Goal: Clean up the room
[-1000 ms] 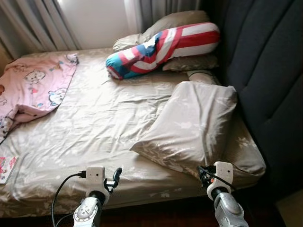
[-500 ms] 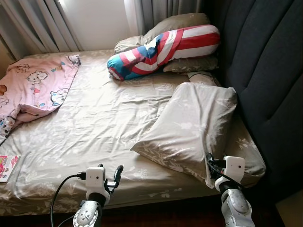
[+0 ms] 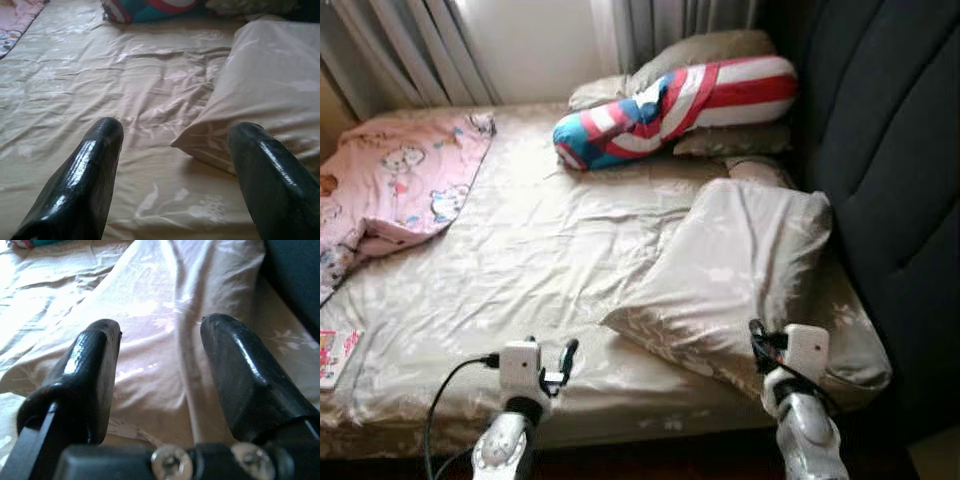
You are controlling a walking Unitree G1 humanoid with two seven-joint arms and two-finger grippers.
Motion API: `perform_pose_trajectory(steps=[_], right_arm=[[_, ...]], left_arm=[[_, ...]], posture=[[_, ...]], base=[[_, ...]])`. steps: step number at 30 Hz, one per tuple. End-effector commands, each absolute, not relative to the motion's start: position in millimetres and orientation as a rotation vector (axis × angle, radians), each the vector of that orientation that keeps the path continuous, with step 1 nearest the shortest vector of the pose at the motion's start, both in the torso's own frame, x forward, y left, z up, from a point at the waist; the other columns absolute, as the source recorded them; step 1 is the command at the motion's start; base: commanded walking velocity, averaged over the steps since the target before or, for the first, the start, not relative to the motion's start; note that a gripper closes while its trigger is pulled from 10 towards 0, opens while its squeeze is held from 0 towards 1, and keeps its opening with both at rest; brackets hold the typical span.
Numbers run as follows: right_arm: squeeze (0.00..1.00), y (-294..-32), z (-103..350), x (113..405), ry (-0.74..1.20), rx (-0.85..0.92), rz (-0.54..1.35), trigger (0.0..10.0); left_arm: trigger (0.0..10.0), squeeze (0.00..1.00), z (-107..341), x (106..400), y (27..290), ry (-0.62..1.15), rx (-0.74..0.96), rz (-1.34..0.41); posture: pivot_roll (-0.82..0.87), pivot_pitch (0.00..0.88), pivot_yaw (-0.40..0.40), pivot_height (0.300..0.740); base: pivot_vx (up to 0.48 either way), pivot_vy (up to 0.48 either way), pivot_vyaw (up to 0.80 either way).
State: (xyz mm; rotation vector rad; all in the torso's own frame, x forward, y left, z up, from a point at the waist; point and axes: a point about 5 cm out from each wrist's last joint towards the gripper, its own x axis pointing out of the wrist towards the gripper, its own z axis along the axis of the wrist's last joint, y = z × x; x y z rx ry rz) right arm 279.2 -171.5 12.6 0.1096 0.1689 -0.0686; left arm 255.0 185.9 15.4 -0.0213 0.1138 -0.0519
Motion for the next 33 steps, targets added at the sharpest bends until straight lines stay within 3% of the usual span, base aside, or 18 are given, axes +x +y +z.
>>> perform_pose_trajectory(steps=[1, 6, 28, 33], right_arm=[[0.00, -175.1, 10.5, 277.4, 0.185, 0.105, -0.082, 10.0], [0.00, -177.5, 10.1, 278.2, 0.196, 0.098, -0.092, 10.0], [0.00, -179.3, -0.3, 284.9, 0.357, 0.074, -0.072, 10.0], [0.00, -179.1, 0.3, 286.6, 0.361, 0.085, -0.071, 10.0]], left_arm=[[10.0, 0.00, 17.3, 255.7, 184.2, 0.110, -0.024, -0.054], [10.0, 0.00, 18.4, 255.9, 184.5, 0.109, -0.026, -0.051], [10.0, 0.00, 14.5, 250.9, 188.4, 0.144, -0.028, -0.047], [10.0, 0.00, 14.3, 251.5, 186.5, 0.145, -0.029, -0.052]], posture=[[-0.07, 0.077, 0.053, 0.740], [-0.07, 0.083, 0.050, 0.740], [-0.04, 0.114, 0.057, 0.740], [-0.04, 0.118, 0.060, 0.720]], base=[[0.307, 0.000, 0.00], [0.298, 0.000, 0.00], [0.000, 0.000, 0.00], [0.000, 0.000, 0.00]])
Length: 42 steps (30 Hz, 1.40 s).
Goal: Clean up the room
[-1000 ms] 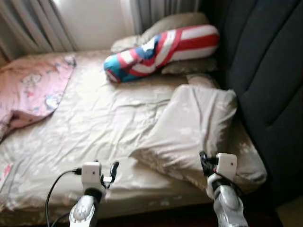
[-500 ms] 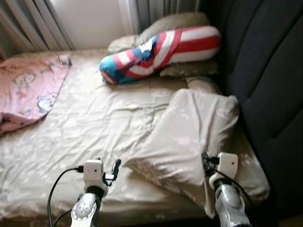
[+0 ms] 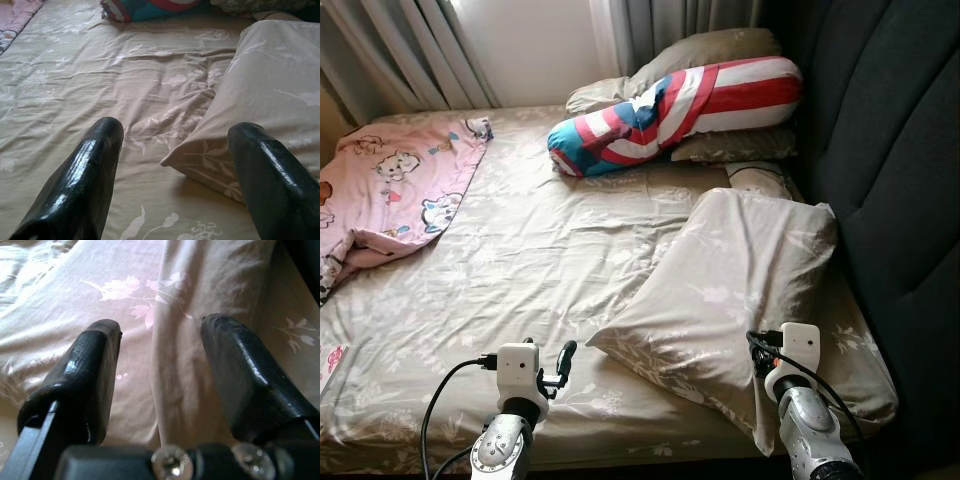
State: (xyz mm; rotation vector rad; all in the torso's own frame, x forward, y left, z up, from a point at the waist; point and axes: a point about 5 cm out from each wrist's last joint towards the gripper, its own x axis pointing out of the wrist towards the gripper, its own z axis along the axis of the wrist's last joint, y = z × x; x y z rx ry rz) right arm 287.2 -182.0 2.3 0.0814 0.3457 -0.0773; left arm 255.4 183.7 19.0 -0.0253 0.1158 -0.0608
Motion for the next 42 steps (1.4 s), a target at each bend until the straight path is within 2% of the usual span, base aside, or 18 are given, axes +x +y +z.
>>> perform_pose_trajectory(steps=[1, 4, 17, 21, 34, 36, 42], right_arm=[[0.00, -179.1, 0.3, 286.6, 0.361, 0.085, -0.071, 10.0], [0.00, -179.7, 1.3, 286.9, 0.350, 0.077, -0.076, 10.0], [0.00, -177.1, -1.7, 289.1, 0.404, 0.070, -0.087, 10.0], [0.00, -175.0, -0.3, 291.4, 0.405, 0.072, -0.081, 10.0], [0.00, -178.6, 1.1, 296.7, 0.448, 0.084, -0.124, 10.0], [0.00, -179.2, 1.7, 297.4, 0.447, 0.072, -0.130, 10.0], [0.00, -181.9, 3.1, 298.5, 0.440, 0.084, -0.146, 10.0]], left_arm=[[10.0, 0.00, 14.3, 251.5, 186.5, 0.145, -0.029, -0.052], [10.0, 0.00, 14.9, 252.4, 184.8, 0.143, -0.030, -0.058], [10.0, 0.00, 16.3, 248.7, 185.9, 0.137, -0.025, -0.064], [10.0, 0.00, 17.2, 246.8, 188.1, 0.134, -0.022, -0.062], [10.0, 0.00, 22.2, 244.6, 187.6, 0.125, -0.016, -0.074], [10.0, 0.00, 23.4, 242.7, 189.8, 0.126, -0.010, -0.074], [10.0, 0.00, 26.4, 242.0, 189.9, 0.129, -0.007, -0.074]], posture=[[-0.04, 0.118, 0.060, 0.720], [-0.04, 0.123, 0.063, 0.705], [-0.02, 0.136, 0.066, 0.705], [-0.02, 0.143, 0.067, 0.685], [0.01, 0.166, 0.078, 0.685], [0.01, 0.174, 0.081, 0.670], [0.02, 0.182, 0.082, 0.665]], base=[[0.000, 0.000, 0.00], [0.000, 0.000, 0.00], [0.000, 0.000, 0.00], [0.000, 0.000, 0.00], [0.000, 0.000, 0.00], [0.000, 0.000, 0.00], [0.000, 0.000, 0.00]])
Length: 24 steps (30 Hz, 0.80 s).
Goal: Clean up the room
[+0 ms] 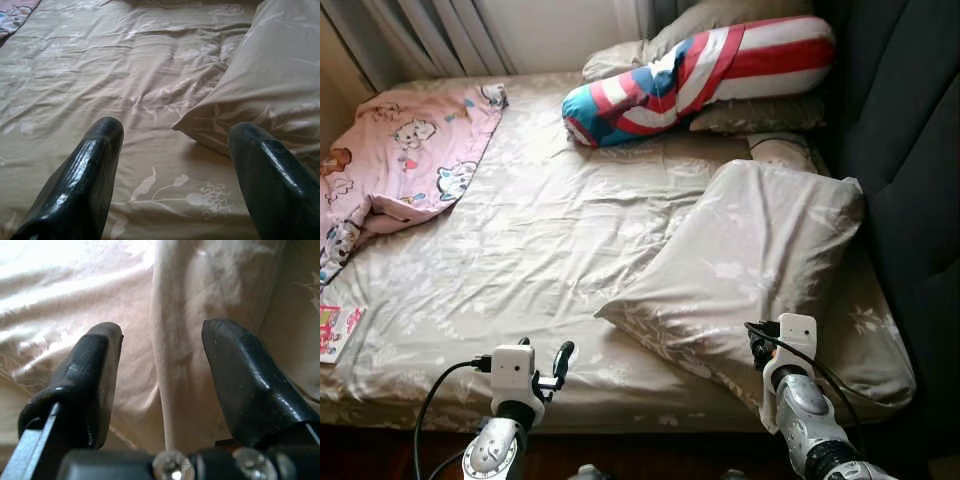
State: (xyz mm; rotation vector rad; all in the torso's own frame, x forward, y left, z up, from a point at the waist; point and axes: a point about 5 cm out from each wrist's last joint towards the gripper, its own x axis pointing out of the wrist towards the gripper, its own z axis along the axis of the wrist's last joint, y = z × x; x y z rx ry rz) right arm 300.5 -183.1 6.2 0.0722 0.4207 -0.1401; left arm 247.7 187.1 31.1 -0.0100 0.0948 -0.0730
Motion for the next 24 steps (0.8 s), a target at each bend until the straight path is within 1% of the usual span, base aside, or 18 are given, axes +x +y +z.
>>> perform_pose_trajectory(steps=[1, 2, 3, 12, 16, 24], right_arm=[[0.00, -182.1, 3.0, 298.6, 0.443, 0.086, -0.144, 10.0], [0.00, -182.3, 3.0, 298.6, 0.445, 0.088, -0.143, 10.0], [1.00, -183.0, 4.1, 299.6, 0.440, 0.100, -0.145, 10.0], [1.00, -191.3, 8.6, 305.2, 0.461, 0.110, -0.193, 10.0], [1.00, -190.5, 10.6, 308.0, 0.462, 0.160, -0.185, 10.0], [1.00, -191.6, 15.2, 312.5, 0.453, 0.168, -0.175, 10.0]], left_arm=[[10.0, 0.00, 27.0, 242.0, 189.1, 0.127, -0.008, -0.075], [10.0, 0.00, 27.4, 241.9, 188.6, 0.127, -0.009, -0.076], [10.0, 0.00, 28.0, 241.8, 187.8, 0.125, -0.010, -0.077], [10.0, 0.00, 29.8, 237.6, 188.3, 0.132, -0.009, -0.075], [10.0, 0.00, 31.0, 235.0, 188.3, 0.132, -0.009, -0.074], [10.0, 0.00, 39.0, 233.3, 190.0, 0.116, -0.006, -0.074]], posture=[[0.02, 0.187, 0.081, 0.665], [0.02, 0.187, 0.081, 0.665], [0.02, 0.190, 0.080, 0.665], [0.03, 0.204, 0.080, 0.665], [0.03, 0.210, 0.080, 0.665], [0.05, 0.228, 0.086, 0.665]], base=[[0.000, 0.000, 0.00], [0.000, 0.000, 0.00], [0.000, 0.000, 0.00], [0.000, 0.000, 0.00], [0.000, 0.000, 0.00], [0.000, 0.000, 0.00]])
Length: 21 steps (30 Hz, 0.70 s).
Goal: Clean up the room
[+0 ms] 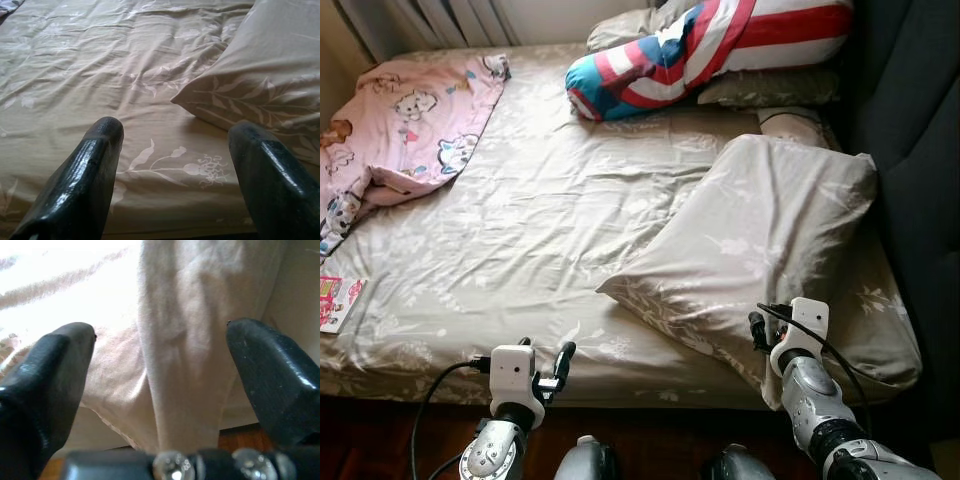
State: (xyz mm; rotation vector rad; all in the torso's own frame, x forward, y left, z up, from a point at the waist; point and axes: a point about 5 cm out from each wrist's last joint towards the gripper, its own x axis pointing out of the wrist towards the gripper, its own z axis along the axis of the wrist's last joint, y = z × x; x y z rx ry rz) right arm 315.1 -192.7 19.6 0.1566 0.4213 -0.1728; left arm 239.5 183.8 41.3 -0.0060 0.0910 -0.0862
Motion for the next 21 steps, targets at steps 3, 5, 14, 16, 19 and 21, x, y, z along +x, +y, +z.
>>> perform_pose_trajectory(steps=[3, 5, 14, 16, 19, 21], right_arm=[[1.00, -193.0, 16.2, 313.1, 0.451, 0.165, -0.182, 10.0], [1.00, -194.1, 16.1, 312.9, 0.452, 0.160, -0.190, 10.0], [0.00, -195.0, 14.4, 311.3, 0.460, 0.161, -0.195, 10.0], [0.00, -194.6, 14.6, 311.7, 0.461, 0.156, -0.195, 10.0], [0.00, -194.8, 16.6, 313.4, 0.451, 0.153, -0.202, 10.0], [0.00, -194.7, 17.9, 314.5, 0.447, 0.156, -0.207, 10.0]], left_arm=[[10.0, 0.00, 42.3, 233.5, 191.4, 0.108, -0.003, -0.076], [10.0, 0.00, 44.8, 233.2, 192.1, 0.102, 0.001, -0.078], [10.0, 0.00, 65.9, 226.3, 188.1, 0.067, 0.027, -0.112], [10.0, 0.00, 71.4, 223.8, 186.5, 0.060, 0.031, -0.118], [10.0, 0.00, 78.0, 220.7, 186.3, 0.051, 0.034, -0.125], [10.0, 0.00, 81.3, 219.2, 186.7, 0.049, 0.035, -0.127]], posture=[[0.06, 0.240, 0.093, 0.665], [0.06, 0.245, 0.097, 0.665], [0.09, 0.300, 0.119, 0.665], [0.10, 0.311, 0.125, 0.665], [0.11, 0.325, 0.133, 0.665], [0.11, 0.333, 0.137, 0.665]], base=[[0.000, 0.000, 0.00], [0.000, 0.000, 0.00], [0.000, 0.000, 0.00], [0.000, 0.000, 0.00], [0.000, 0.000, 0.00], [0.000, 0.000, 0.00]])
